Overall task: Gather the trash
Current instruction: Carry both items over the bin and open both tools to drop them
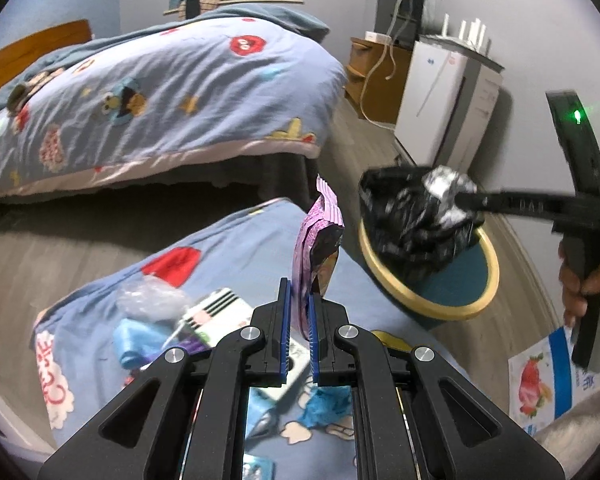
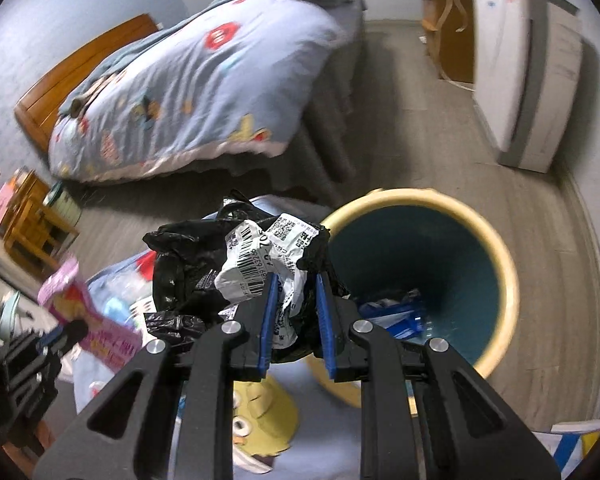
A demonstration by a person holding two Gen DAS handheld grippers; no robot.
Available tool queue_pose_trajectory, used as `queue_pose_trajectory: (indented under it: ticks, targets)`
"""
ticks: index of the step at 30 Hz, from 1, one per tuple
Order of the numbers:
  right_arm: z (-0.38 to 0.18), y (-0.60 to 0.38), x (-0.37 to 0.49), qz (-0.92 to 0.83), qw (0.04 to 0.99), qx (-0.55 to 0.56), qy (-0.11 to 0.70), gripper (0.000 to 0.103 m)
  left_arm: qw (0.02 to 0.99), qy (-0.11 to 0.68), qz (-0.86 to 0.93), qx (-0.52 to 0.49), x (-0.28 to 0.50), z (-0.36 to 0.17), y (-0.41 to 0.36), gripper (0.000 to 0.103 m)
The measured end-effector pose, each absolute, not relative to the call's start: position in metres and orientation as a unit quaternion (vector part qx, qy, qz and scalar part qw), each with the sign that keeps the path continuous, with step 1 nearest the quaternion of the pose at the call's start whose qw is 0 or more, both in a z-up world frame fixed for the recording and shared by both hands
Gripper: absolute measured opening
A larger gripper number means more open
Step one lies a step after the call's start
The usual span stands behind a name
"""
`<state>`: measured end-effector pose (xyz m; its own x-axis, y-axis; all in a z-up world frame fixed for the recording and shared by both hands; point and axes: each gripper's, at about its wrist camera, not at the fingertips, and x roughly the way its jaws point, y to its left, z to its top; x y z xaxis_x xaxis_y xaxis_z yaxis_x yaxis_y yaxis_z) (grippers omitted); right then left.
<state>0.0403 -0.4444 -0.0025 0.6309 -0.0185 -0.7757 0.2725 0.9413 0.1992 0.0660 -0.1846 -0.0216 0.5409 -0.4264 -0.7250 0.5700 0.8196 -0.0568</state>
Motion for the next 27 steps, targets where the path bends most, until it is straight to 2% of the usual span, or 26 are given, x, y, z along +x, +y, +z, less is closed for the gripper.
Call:
queue_pose_trajectory:
  ticks: [18, 27]
  targets:
    - [-0.018, -0.543, 0.015, -0.165, 0.859, 0.257, 0.411, 0.019, 0.853, 0.381, -0.338, 0.115, 0.053, -0.026, -0.302, 0.009]
    - [-0.05, -0.577, 0.005, -0.202, 0.826, 0.304, 0.43, 0.019, 0.844, 0.384, -0.344, 0.148, 0.07, -0.046, -0.356, 0.009]
